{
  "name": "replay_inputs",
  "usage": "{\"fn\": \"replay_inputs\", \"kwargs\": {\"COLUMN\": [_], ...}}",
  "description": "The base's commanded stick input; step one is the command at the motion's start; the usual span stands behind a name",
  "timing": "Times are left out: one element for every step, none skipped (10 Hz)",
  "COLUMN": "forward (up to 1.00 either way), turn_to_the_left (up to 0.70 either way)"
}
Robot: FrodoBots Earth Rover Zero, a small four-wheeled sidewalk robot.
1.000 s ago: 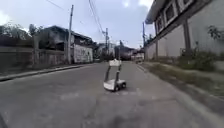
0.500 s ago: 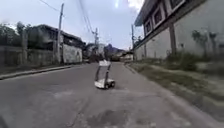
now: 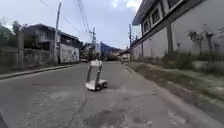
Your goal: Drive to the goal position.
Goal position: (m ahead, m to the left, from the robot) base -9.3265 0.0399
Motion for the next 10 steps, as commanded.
{"fn": "replay_inputs", "kwargs": {"forward": [0.00, 0.00, 0.00, 0.00, 0.00, 0.00, 0.00, 0.00, 0.00, 0.00], "turn_to_the_left": [-1.00, -1.00, -1.00, -1.00, -1.00, -1.00, -1.00, -1.00, -1.00, -1.00]}}
